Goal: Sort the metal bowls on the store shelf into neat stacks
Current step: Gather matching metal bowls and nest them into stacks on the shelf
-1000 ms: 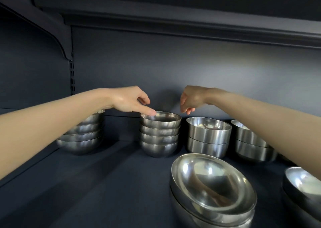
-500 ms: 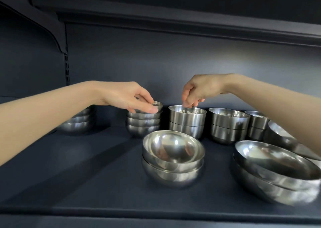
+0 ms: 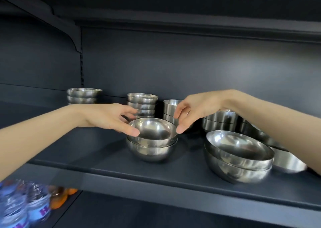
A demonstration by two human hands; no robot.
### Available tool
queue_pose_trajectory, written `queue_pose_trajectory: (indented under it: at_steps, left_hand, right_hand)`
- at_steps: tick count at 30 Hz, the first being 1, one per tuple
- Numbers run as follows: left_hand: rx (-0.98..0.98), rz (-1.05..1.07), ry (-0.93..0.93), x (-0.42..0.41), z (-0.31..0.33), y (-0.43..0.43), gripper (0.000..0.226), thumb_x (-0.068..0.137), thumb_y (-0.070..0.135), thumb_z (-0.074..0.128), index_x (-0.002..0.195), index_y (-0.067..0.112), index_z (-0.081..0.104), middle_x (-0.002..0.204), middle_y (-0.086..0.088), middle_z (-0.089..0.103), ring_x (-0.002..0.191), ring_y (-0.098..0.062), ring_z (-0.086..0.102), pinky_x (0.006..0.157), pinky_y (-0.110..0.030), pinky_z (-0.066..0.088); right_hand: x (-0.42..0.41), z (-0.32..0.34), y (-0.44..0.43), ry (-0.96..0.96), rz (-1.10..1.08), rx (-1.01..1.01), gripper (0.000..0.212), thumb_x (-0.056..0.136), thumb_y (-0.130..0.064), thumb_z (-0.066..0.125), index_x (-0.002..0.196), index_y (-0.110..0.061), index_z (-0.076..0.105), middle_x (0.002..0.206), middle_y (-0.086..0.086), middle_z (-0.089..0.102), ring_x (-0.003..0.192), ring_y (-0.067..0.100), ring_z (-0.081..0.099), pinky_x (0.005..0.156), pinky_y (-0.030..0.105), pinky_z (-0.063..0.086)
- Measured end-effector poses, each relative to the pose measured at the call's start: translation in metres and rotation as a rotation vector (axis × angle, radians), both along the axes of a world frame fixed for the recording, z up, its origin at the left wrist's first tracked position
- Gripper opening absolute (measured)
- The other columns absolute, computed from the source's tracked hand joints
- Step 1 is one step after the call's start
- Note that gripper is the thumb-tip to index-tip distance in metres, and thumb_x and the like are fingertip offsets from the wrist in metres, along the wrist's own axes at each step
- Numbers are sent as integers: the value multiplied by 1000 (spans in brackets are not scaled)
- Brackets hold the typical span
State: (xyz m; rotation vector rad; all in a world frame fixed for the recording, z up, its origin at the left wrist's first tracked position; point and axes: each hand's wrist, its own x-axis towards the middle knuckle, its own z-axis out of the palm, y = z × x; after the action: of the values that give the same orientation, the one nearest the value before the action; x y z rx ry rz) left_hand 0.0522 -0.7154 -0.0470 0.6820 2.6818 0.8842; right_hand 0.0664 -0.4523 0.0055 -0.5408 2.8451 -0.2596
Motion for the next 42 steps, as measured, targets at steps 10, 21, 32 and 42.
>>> queue_pose_trajectory:
  at_steps: [10, 21, 32, 42]
  left_hand:
    - [-5, 34, -77, 19, -14, 6, 43, 77, 16, 77, 116, 18, 59, 103, 13, 73, 103, -2, 65, 84, -14, 48]
    - [149, 11, -68, 13, -25, 3, 40, 76, 9, 77, 113, 9, 61, 102, 4, 74, 97, -6, 68, 83, -16, 51]
    - [213, -38, 2, 3, -9, 1, 36, 74, 6, 78, 107, 10, 63, 96, 1, 76, 94, -7, 70, 79, -13, 51]
    - [304, -139, 114, 5, 26, 42, 81, 38, 42, 92, 107, 9, 64, 98, 3, 75, 98, -11, 69, 92, -25, 52]
  right_hand:
    - [-10, -13, -13, -61, 2, 128, 81, 64, -43, 84, 133, -20, 49, 105, -18, 66, 113, 6, 55, 110, 32, 36]
    - [-13, -20, -20, -182, -24, 85, 51, 70, -27, 82, 115, -10, 63, 110, -2, 72, 110, 7, 60, 108, 30, 40]
    - [-7, -10, -13, -119, -40, -76, 49, 71, -16, 82, 114, -3, 63, 110, 10, 70, 95, 14, 64, 102, 30, 45]
    - [39, 26, 30, 41, -166, -160, 62, 62, -29, 83, 115, -17, 54, 95, -6, 75, 89, 4, 66, 83, 22, 47]
